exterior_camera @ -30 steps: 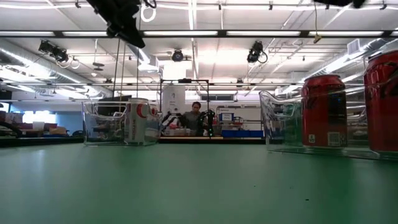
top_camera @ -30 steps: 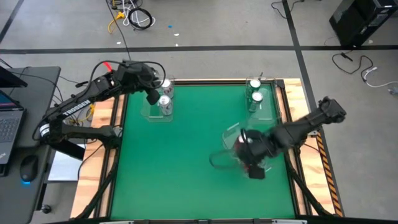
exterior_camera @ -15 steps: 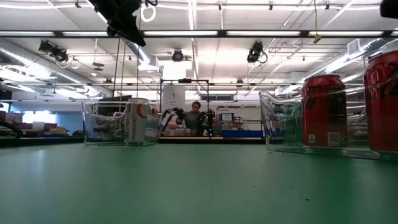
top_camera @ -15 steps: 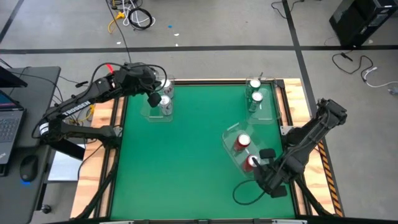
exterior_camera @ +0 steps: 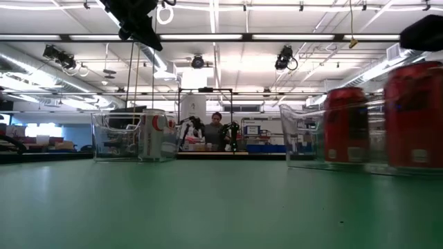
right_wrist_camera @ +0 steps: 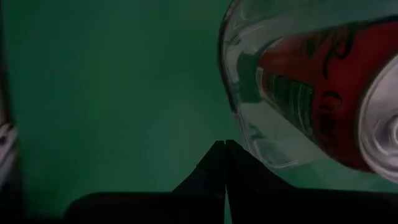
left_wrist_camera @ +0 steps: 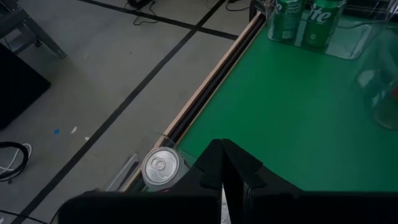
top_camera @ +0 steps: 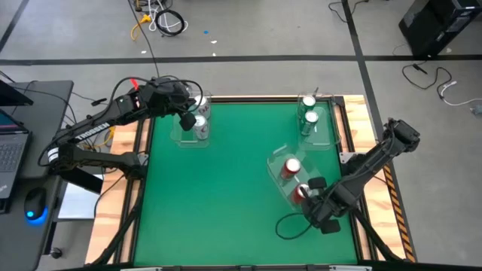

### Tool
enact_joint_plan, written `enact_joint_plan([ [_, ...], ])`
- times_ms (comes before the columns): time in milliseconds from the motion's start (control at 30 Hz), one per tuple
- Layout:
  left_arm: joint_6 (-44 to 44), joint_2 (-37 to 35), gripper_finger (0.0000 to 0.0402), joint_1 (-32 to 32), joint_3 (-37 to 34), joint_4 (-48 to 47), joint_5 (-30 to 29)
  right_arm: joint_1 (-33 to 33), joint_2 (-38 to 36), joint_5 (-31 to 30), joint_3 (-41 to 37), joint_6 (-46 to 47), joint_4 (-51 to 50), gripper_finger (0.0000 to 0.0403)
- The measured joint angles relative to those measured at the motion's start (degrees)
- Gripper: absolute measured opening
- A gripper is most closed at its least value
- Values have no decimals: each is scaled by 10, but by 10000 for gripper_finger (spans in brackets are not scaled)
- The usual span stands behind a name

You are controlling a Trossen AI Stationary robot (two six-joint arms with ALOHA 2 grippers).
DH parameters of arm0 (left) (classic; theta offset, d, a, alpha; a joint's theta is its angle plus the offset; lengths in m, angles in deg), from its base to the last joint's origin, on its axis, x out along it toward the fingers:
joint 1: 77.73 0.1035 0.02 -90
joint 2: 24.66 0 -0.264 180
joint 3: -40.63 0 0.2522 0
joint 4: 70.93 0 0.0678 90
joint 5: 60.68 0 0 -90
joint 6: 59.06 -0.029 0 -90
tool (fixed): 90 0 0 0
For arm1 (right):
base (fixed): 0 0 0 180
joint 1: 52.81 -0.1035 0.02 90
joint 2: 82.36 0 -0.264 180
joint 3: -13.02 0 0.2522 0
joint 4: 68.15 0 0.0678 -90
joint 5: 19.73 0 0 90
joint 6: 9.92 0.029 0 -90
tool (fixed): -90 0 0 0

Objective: Sort soda cans
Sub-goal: Move the right transparent bin to the top middle of the table

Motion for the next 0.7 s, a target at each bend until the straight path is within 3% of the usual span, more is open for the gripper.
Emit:
enact_joint_plan([
  [300,0,0,7,0,0,-1,0,81,0,-68,-3,-85,7,0],
  [700,-1,0,7,0,0,-3,0,228,0,-119,-67,-229,123,0],
])
